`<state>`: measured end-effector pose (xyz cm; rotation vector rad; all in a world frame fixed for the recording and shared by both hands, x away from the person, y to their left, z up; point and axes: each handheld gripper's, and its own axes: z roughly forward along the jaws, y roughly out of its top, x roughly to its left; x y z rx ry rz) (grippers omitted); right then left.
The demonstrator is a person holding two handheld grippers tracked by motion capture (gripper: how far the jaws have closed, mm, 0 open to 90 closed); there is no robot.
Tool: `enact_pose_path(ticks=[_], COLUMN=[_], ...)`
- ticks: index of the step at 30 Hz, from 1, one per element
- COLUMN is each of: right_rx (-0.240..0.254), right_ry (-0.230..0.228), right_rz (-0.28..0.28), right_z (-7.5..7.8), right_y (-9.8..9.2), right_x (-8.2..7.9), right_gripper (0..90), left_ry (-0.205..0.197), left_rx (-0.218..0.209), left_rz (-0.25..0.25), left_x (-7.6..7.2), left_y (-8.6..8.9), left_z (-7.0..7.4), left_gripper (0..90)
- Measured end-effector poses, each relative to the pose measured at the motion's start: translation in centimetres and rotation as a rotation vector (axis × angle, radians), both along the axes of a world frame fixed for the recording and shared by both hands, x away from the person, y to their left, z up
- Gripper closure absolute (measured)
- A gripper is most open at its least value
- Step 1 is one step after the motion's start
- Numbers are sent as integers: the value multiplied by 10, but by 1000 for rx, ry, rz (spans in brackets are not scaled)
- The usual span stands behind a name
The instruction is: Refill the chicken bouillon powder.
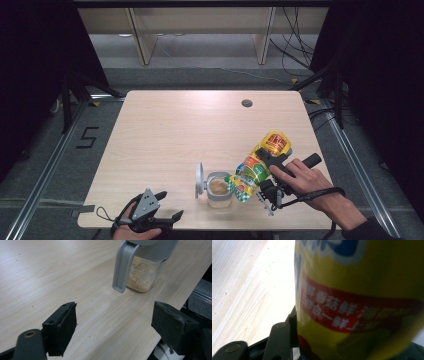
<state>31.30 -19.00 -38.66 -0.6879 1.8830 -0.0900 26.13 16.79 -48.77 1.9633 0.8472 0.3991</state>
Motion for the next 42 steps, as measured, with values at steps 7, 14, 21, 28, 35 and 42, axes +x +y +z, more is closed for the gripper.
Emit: enact_pose_path(ticks=[7, 14, 21, 28, 35, 42], right_rx=[1, 1, -6, 4, 15, 18], right_ry=[0, 0, 3, 2, 8, 10], right_rz=[2, -1, 3, 0, 4, 3], right_z=[-2, -2, -3, -2, -4, -4], right_y=[0, 0, 0, 0, 0, 1], right_x=[1, 2, 2, 1, 1, 1], right_gripper=[519, 520, 521, 521, 522, 522], left_ry=[3, -7, -11, -14, -14, -14], left_rx=[3, -4, 16, 14, 11, 24], left_rz=[2, -6, -15, -18, -15, -17], left_x=[0, 0, 1, 1, 1, 1], left_y=[0, -1, 1, 1, 0, 2], left_z=[0, 0, 0, 1, 0, 1], left_gripper=[195, 195, 195, 195, 195, 195])
